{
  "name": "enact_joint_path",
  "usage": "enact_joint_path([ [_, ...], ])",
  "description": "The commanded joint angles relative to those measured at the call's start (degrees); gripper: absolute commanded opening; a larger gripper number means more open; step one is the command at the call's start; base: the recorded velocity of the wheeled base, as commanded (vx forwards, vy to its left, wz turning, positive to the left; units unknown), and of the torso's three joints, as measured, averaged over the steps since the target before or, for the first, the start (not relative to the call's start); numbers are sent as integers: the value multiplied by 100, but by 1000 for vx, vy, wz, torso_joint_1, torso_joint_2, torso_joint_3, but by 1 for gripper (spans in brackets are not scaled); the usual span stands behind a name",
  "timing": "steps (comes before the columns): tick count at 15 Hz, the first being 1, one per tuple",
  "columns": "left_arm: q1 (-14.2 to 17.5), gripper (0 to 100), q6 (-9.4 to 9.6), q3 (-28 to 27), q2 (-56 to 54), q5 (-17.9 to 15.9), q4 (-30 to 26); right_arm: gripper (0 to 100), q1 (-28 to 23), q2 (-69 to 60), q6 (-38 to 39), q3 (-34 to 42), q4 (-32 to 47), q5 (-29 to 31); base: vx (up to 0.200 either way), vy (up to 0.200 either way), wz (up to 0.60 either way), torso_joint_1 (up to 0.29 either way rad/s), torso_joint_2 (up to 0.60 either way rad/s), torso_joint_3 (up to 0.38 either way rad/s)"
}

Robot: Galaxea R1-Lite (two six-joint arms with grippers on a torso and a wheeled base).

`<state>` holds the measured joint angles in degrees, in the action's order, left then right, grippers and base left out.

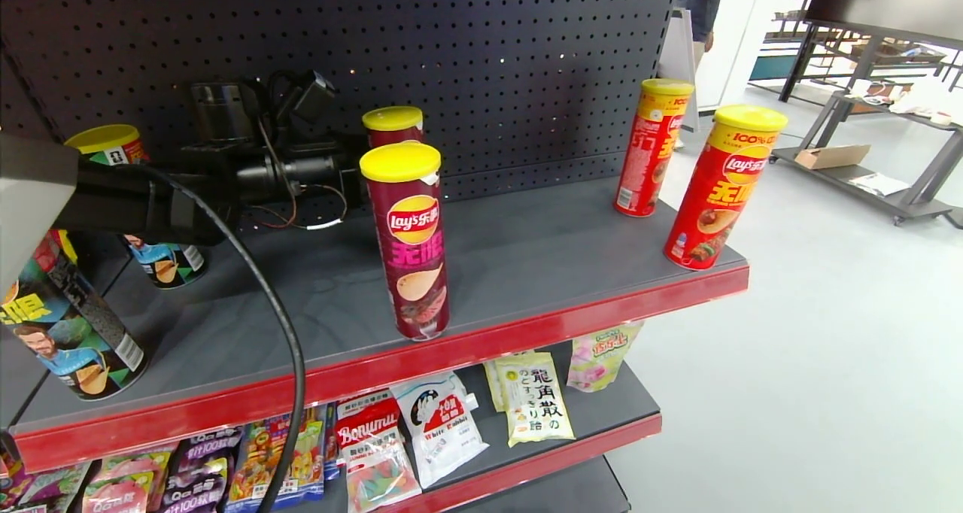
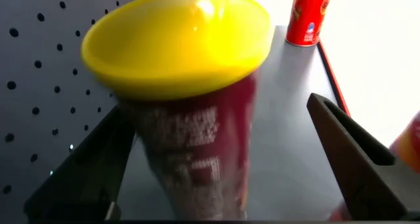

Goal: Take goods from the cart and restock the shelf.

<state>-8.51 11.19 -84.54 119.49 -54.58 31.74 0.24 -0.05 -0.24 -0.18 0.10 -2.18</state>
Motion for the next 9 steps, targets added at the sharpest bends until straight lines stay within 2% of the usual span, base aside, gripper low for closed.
enact_joint_path([
  [1,95,100,15,254,-295,0,16,100,2,5,-2,1,-1,-2,0,0,0,0,0,0],
  [4,297,100,59,764,-603,9,16,100,2,5,-2,1,-1,-2,0,0,0,0,0,0],
  [9,429,100,76,1344,-1016,26,25,100,2,5,-2,1,-1,-2,0,0,0,0,0,0],
])
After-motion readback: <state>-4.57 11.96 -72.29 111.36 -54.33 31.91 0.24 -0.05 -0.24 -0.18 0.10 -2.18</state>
